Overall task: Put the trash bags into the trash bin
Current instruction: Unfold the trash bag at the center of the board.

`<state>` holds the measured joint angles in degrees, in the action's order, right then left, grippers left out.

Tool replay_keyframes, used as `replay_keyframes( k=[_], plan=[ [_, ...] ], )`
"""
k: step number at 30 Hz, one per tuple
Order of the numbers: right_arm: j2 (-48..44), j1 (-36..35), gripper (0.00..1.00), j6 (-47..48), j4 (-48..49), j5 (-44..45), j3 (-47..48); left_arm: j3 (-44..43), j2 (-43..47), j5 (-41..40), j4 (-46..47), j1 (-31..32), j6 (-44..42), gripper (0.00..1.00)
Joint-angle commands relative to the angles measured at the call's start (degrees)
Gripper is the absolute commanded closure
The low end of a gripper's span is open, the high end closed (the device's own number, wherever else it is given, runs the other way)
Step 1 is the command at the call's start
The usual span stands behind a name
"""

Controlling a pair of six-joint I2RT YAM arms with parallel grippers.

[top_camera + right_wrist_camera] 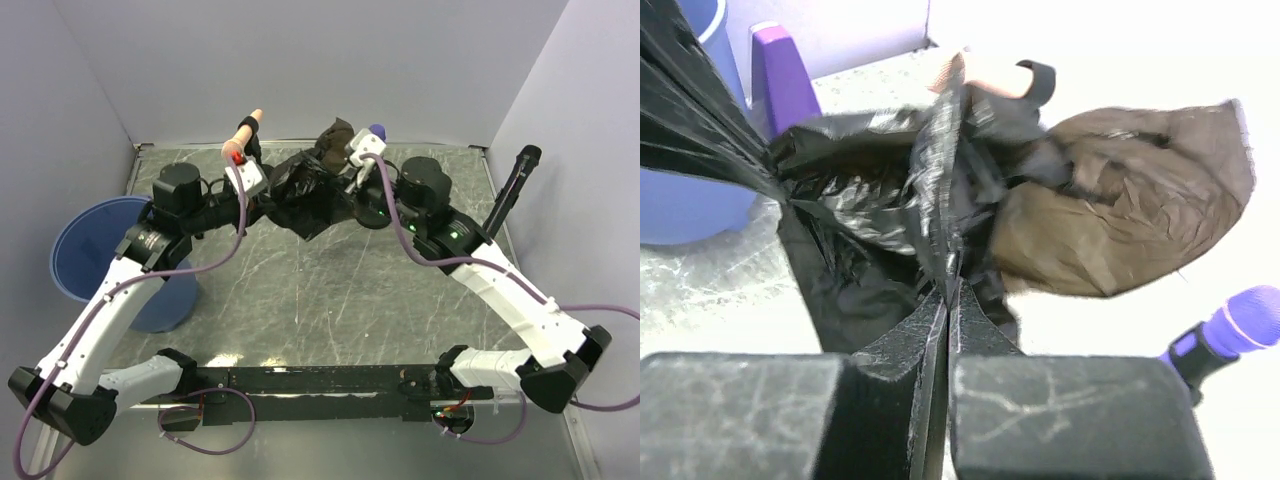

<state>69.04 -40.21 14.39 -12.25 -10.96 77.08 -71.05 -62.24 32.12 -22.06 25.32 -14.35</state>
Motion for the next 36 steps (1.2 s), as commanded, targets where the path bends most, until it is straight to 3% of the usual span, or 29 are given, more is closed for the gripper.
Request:
replay_keyframes(
  k=[1,5,9,13,18,19,21,24,25,27,28,30,33,36],
  plan=[
    [-4.1,1.2,0.99,2.7,-1.5,0.6,-2.0,4.8,3.5,-8.2,1.9,-0.3,-7.6,0.99],
    [-6.4,1.9,1.00,4.9,-3.8,-0.4,-4.0,9.7,4.5,-16.4,4.8,-0.2,-10.1,0.99],
    [-7.6,1.9,1.00,5.3,-7.1,-7.2,-4.7,11.7,2.4,-28.3,10.9,-0.3,-8.2,0.99],
    [-7.6,2.0,1.00,2.6,-10.2,-19.8,-4.8,8.7,-0.2,-26.4,13.5,-0.3,-5.4,0.96],
    [-4.5,3.9,1.00,-13.4,-3.1,-17.3,-4.0,1.5,-0.8,-24.6,14.9,0.2,-1.7,0.41],
    [-3.4,4.9,1.00,-18.4,-1.8,-15.6,-3.3,0.7,0.0,-26.0,15.6,0.3,-1.0,0.26],
    [-0.8,6.9,1.00,-26.7,0.5,-14.3,-1.2,-0.8,1.8,-29.2,17.0,0.4,-1.3,0.18],
    [2.8,7.4,1.00,-32.6,1.3,-9.7,3.7,-2.8,6.2,-26.2,15.0,0.4,-2.9,0.23],
    [4.2,7.6,1.00,-34.2,0.9,-9.3,5.5,-3.1,7.6,-20.2,12.3,0.4,-3.7,0.31],
    [6.2,7.6,1.00,-36.7,0.7,-7.9,8.4,-5.1,8.4,-4.1,2.3,0.5,-6.3,0.59],
    [7.1,7.7,1.00,-38.4,1.0,-7.2,9.5,-6.7,7.6,4.0,-5.5,0.9,-8.8,0.64],
    [8.3,7.3,1.00,-40.0,1.4,-6.2,11.2,-8.4,4.2,12.1,-14.9,2.4,-6.8,0.66],
    [9.4,7.0,1.00,-41.0,1.5,-4.6,13.0,-9.4,-1.6,16.6,-16.0,2.8,-0.2,0.64],
    [10.0,7.0,1.00,-41.5,1.8,-4.3,13.6,-8.8,-4.9,16.3,-11.4,2.8,1.4,0.40]
  ],
)
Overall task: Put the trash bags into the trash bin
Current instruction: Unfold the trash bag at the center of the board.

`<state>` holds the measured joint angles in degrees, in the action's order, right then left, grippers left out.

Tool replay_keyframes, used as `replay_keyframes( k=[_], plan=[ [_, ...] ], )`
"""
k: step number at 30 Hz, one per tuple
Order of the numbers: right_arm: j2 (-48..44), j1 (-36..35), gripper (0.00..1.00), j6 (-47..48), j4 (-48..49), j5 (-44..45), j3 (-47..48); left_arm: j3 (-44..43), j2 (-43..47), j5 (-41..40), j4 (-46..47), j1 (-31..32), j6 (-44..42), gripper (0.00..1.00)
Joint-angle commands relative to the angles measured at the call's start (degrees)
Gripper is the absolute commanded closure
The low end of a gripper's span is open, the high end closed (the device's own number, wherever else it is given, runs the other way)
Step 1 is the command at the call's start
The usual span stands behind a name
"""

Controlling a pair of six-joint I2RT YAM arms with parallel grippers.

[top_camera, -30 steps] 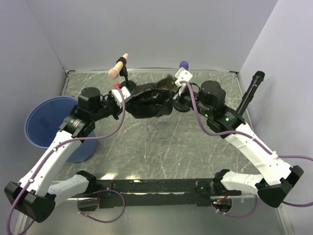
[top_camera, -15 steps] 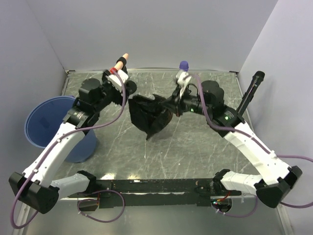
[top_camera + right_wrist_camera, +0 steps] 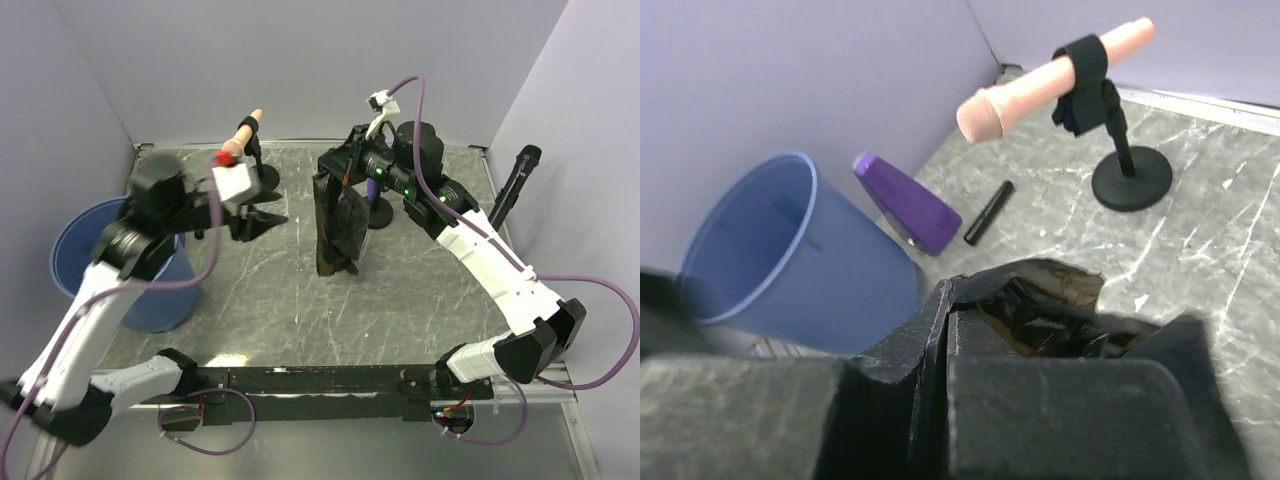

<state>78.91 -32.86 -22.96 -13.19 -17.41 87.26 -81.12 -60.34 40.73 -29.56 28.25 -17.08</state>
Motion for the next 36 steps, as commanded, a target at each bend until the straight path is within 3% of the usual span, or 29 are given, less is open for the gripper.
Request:
replay_keyframes(
  k=[1,12,22,26,28,30,31,33,36],
  plan=[
    [0.1,-0.2,1.00,-4.0,3.1,1.1,3.5,2.2,-7.4,6.7,-2.0,-0.2,5.7,0.38],
    [-0.8,-0.4,1.00,-2.7,3.3,1.4,3.4,9.0,-13.4,5.9,19.5,1.1,14.2,0.17],
    [0.2,-0.3,1.00,-3.4,3.9,1.8,4.5,9.9,-19.9,2.0,29.1,3.9,18.3,0.19],
    [0.2,-0.3,1.00,-3.2,4.1,1.9,4.5,9.1,-22.1,1.7,29.0,4.2,17.7,0.42],
    [0.1,-0.2,1.00,-3.1,4.3,2.2,4.2,9.2,-22.5,2.9,30.8,4.3,18.0,0.63],
    [-0.1,0.0,1.00,-2.8,4.4,2.3,3.8,8.7,-22.7,4.2,30.4,4.3,18.0,0.94],
    [-0.3,0.1,1.00,-2.5,4.4,2.5,3.4,8.4,-22.7,4.7,29.9,4.3,18.0,0.99],
    [-0.3,0.5,1.00,-1.6,4.6,2.4,2.7,8.5,-22.3,5.5,29.7,4.2,18.5,0.99],
    [-0.3,1.5,0.65,3.8,5.4,2.0,1.7,8.0,-21.1,7.2,27.9,4.0,19.5,0.99]
  ],
)
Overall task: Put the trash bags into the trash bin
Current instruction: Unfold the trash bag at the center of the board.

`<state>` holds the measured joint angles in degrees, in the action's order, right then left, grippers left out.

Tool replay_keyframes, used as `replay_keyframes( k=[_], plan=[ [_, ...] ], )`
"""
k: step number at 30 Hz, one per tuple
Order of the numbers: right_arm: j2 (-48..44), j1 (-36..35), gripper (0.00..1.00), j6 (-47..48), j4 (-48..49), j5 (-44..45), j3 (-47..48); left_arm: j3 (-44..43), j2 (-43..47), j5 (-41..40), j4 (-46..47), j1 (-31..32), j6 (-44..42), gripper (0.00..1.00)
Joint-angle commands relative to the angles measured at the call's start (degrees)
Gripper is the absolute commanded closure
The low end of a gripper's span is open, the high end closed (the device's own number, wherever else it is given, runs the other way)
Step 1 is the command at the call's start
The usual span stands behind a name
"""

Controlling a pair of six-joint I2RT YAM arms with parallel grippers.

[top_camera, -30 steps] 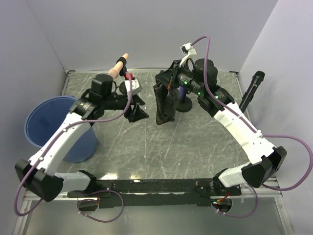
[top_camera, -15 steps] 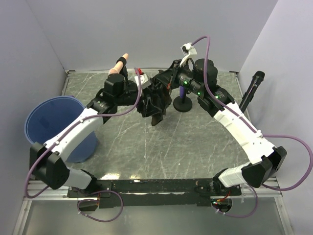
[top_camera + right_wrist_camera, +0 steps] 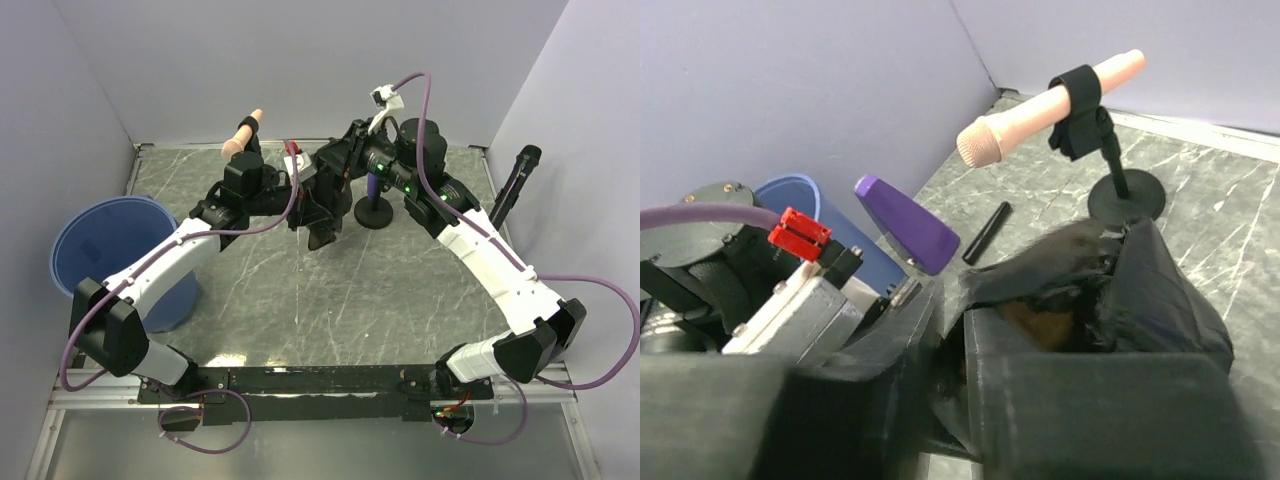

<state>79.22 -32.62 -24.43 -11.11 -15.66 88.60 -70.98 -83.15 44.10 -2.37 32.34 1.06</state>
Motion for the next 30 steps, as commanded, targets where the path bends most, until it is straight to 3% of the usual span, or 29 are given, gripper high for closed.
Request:
replay_keyframes(
  k=[1,3,6,10,13,16,20,30],
  plan=[
    [-0.8,1.9,0.53,7.2,2.8,1.1,0.4,-2.2,2.3,4.7,0.4,-0.3,1.8,0.99],
    [-1.9,4.3,0.32,10.2,2.6,0.8,0.9,-2.1,3.5,5.1,-0.3,-0.5,2.9,0.99],
    [-5.8,7.0,0.24,18.9,2.2,-0.1,0.3,-1.4,4.9,4.8,0.8,-1.1,5.3,0.99],
    [-16.8,7.4,0.24,29.7,1.8,1.4,-8.8,-2.1,5.0,3.6,4.1,-2.3,9.7,0.99],
    [-22.4,7.4,0.31,31.0,-3.7,-8.9,-16.6,-4.0,4.2,4.1,5.8,-2.8,13.2,1.00],
    [-25.0,6.7,0.32,31.4,-4.0,-19.2,-23.2,-5.5,3.4,5.2,6.1,-3.3,14.1,0.99],
    [-21.9,4.2,0.27,31.3,-1.8,-21.6,-24.4,-6.3,3.5,5.4,5.2,-3.5,14.1,0.99],
    [-9.8,1.9,0.26,25.6,5.7,-21.3,-19.8,-6.2,5.5,4.9,4.1,-3.5,13.4,0.99]
  ],
)
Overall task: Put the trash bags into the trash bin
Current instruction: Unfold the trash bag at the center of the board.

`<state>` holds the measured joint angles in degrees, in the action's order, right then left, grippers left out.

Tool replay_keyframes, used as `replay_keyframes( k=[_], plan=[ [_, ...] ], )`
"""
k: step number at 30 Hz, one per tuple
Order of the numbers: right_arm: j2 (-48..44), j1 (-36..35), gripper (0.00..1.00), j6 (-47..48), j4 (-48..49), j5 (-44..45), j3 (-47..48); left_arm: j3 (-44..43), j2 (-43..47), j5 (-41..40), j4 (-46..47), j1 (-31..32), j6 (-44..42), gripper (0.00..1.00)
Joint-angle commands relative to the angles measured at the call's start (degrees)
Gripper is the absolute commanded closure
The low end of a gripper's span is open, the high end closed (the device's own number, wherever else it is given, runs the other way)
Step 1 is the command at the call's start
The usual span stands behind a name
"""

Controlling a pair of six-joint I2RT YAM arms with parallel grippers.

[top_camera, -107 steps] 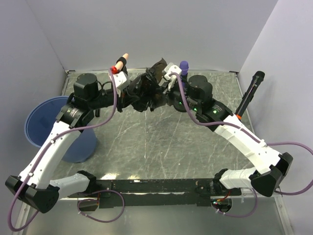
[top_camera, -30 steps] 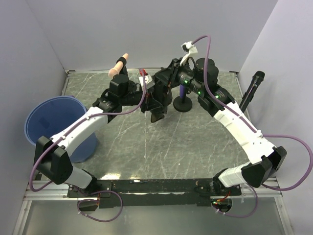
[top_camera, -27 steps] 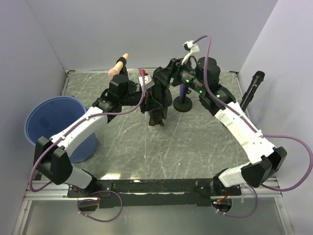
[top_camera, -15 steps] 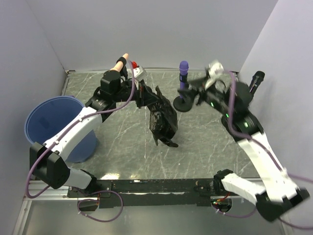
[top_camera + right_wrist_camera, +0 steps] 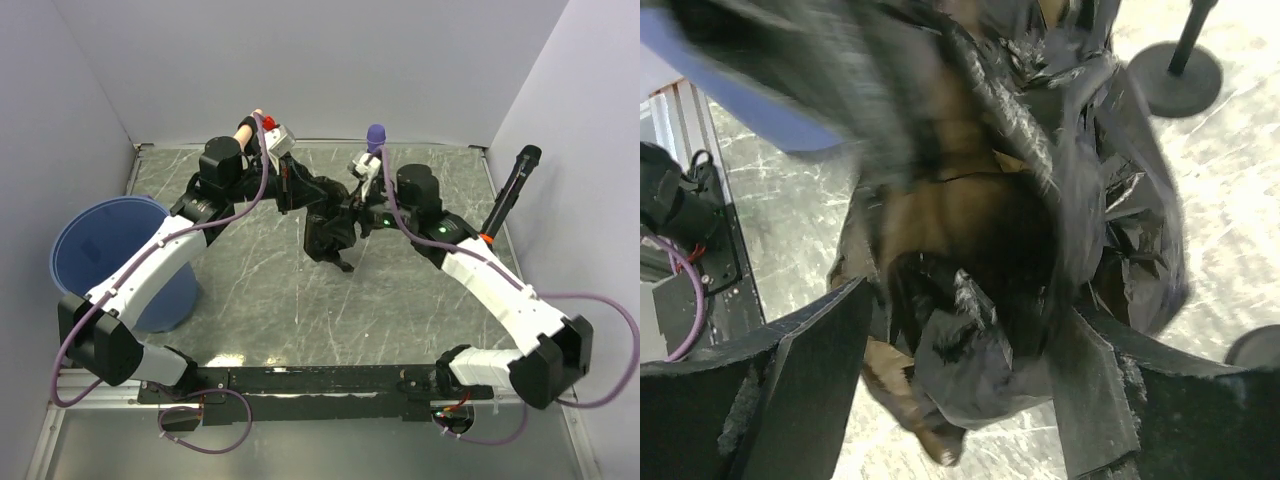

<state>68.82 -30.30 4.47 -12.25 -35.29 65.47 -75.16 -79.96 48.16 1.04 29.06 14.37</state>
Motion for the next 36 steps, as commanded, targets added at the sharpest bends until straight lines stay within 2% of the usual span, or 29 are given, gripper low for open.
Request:
replay_keyframes(
  k=[1,5,6,8,12,15,17,21,25,26,27,28,33,36],
  plan=[
    [1.2,-0.5,0.29,-3.7,7.5,-1.6,3.8,-2.0,2.7,0.9,0.4,-0.1,-0.2,0.99],
    [2.3,-0.3,0.48,-4.4,8.0,2.3,4.4,-1.8,3.4,0.7,-1.0,-0.1,-2.5,0.99],
    [2.4,0.0,0.50,-6.1,7.9,3.3,4.4,-1.8,3.5,0.4,-2.5,-0.1,-3.5,0.99],
    [1.8,0.5,0.50,-6.1,7.2,3.9,4.1,-1.9,3.9,-0.3,-4.2,-0.2,-5.2,0.99],
    [-0.5,1.4,0.44,-5.6,5.4,5.8,2.3,-2.5,4.8,-0.4,-8.5,-0.2,-10.8,0.99],
    [-1.5,2.1,0.46,-7.0,5.0,6.1,0.9,-3.1,5.2,0.6,-11.1,-0.2,-13.7,0.99],
    [-1.5,2.4,0.53,-7.5,5.4,5.8,0.1,-3.2,5.4,0.9,-13.3,-0.2,-17.5,0.99],
    [-0.8,2.5,0.74,-8.2,5.8,4.6,-0.4,-3.2,6.2,0.1,-16.4,-0.2,-22.5,1.00],
    [-0.3,2.8,0.79,-8.3,5.9,5.2,0.2,-2.7,6.6,-0.8,-18.5,-0.1,-25.0,1.00],
    [-0.2,3.0,0.82,-8.2,5.9,5.5,0.4,-2.5,6.7,-1.0,-19.1,-0.1,-25.7,1.00],
    [0.0,3.1,0.90,-7.9,5.6,5.9,0.7,-2.3,6.8,-1.4,-19.8,-0.2,-26.1,0.99],
    [0.3,3.3,0.99,-7.4,5.3,6.6,1.1,-2.2,6.7,-2.3,-20.8,-0.1,-26.7,1.00],
    [3.1,5.5,1.00,-3.3,2.3,12.2,5.1,-7.4,1.9,-13.4,-33.4,-0.1,-29.0,0.99],
    [7.1,7.9,1.00,-0.5,1.2,12.5,13.0,-17.1,-3.5,-23.9,-43.3,-0.4,-30.0,0.99]
  ],
)
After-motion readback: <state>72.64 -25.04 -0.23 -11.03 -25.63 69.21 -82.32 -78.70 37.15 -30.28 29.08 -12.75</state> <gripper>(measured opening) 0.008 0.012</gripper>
